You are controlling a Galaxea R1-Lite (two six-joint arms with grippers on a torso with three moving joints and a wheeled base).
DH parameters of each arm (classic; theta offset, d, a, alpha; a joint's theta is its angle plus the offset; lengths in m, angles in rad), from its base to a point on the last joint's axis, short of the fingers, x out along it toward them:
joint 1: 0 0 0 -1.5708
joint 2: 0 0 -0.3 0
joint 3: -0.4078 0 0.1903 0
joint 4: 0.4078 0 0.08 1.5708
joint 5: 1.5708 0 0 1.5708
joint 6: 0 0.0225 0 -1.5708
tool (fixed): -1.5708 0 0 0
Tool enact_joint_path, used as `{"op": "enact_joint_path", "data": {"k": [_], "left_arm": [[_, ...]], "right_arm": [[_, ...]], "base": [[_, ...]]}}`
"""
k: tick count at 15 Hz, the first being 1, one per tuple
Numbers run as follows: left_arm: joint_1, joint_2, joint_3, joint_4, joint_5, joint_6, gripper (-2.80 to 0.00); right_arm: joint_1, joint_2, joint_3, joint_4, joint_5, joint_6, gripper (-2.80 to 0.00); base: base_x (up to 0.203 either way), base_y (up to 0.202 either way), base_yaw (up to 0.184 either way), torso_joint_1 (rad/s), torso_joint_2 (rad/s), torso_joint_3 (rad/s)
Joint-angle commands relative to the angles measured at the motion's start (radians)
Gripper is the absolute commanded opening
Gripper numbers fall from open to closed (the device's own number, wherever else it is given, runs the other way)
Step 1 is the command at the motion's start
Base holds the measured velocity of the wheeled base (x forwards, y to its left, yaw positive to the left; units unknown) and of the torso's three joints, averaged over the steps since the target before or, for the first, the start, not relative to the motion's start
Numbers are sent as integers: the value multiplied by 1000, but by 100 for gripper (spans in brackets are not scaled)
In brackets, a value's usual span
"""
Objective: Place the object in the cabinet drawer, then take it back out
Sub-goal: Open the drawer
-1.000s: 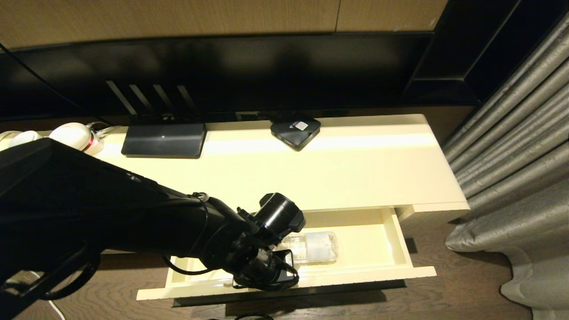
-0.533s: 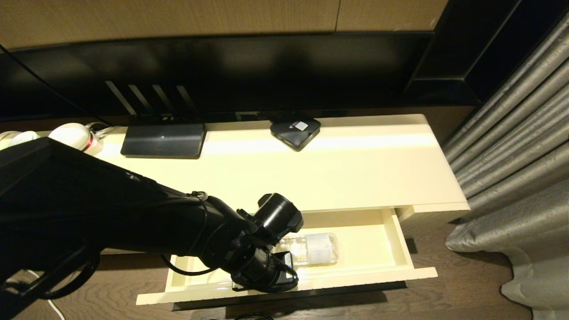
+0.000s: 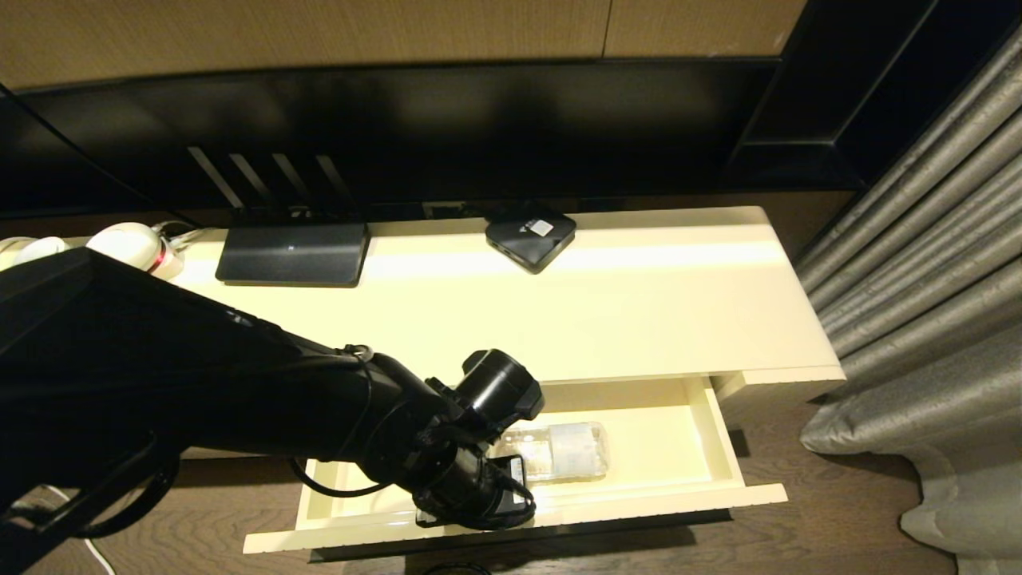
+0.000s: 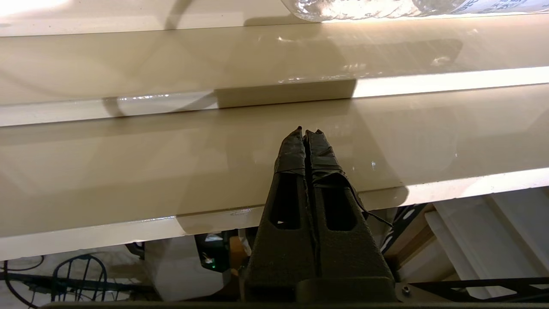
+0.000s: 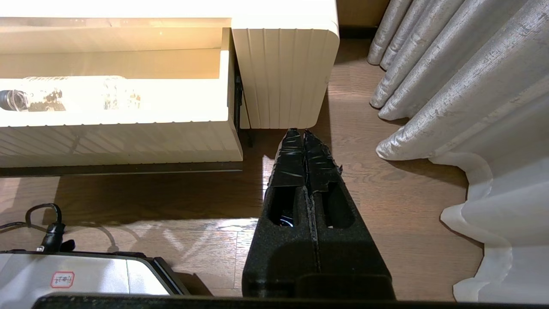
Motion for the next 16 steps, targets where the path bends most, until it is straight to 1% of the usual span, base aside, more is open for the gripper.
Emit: {"op": "enact_joint_path", "data": {"k": [1,2,3,4,9,10,14,15,16], "left_arm": [[1,1,-13,-6,7,-8,-280],[1,-3,-13,-21,15,-20,-280],[1,-10,-12,-40,39,-25,-280],[1,-13,-11,-48,50,-26,-280],[1,-47,-2,-113,151,-26,-280],[1,-52,-2,-116,162,-25,-280],[-18,-86,-3,-131,285,-13,-280],[-28,-96,-2,-139,322,6,-280],[-32,-103,0,-142,341,28,-280]], "right_arm": [[0,1,2,0,1,0,-280],[0,1,0,0,1,0,-280],[0,1,1,0,0,0,-280],[0,1,1,0,0,0,-280],[0,1,1,0,1,0,-280],[0,1,1,0,1,0,-280],[0,1,1,0,1,0,-280],[0,1,0,0,0,0,-280],[0,1,0,0,1,0,-280]], "base": [[0,0,0,0,0,0],[0,0,0,0,0,0],[0,0,0,0,0,0],[0,0,0,0,0,0],[0,0,0,0,0,0],[0,0,0,0,0,0],[0,0,0,0,0,0],[0,0,0,0,0,0],[0,0,0,0,0,0]]}}
